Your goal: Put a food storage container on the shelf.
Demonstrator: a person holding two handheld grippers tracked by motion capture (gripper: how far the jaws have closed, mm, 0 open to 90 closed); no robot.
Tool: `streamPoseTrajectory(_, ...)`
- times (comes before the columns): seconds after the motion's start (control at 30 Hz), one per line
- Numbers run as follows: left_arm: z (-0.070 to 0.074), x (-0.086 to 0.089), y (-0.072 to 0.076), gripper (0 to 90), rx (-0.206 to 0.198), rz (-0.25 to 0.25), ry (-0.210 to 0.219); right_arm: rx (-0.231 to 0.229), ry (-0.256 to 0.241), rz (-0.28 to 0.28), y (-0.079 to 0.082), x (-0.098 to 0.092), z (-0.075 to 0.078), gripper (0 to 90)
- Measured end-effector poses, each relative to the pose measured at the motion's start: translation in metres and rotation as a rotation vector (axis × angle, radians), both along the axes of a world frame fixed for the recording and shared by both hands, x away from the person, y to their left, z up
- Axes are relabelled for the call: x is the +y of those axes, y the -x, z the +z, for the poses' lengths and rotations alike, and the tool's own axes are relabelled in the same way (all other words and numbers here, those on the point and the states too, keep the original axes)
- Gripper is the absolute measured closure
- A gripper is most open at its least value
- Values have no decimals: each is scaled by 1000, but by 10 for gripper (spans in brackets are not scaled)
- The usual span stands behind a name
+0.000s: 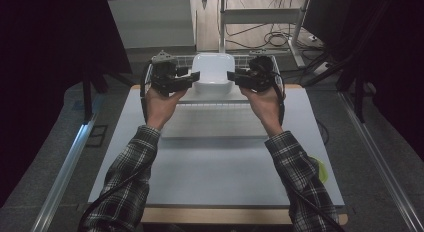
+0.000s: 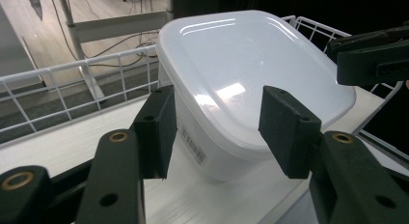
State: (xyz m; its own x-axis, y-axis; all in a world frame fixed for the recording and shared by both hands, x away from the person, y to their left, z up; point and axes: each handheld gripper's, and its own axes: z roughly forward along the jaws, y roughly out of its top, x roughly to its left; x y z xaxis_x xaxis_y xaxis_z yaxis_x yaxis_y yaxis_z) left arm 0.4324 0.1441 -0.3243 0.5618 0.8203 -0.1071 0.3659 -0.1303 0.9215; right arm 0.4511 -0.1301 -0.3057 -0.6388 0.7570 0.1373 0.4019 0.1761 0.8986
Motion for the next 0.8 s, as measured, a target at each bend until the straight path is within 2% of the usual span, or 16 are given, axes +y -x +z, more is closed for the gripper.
streamPoseTrajectory(0.3,1,-3,-8,450,7,14,5,1,-3,-28,-8,-1,1,601)
streamPoseTrajectory(0.43,2,-3,-7,418,4,22,-7,-2,-2,-30,-9,-1,1,590)
streamPoseTrajectory(0.6,4,-3,-1,361,6,-19,1,-5,-3,-20,-7,-3,2,539)
streamPoseTrajectory(0.67,4,-3,2,332,11,-37,7,-10,-17,-7,-4,-6,3,498)
streamPoseTrajectory(0.8,3,-2,10,268,11,-86,32,-20,-11,9,3,-11,2,412)
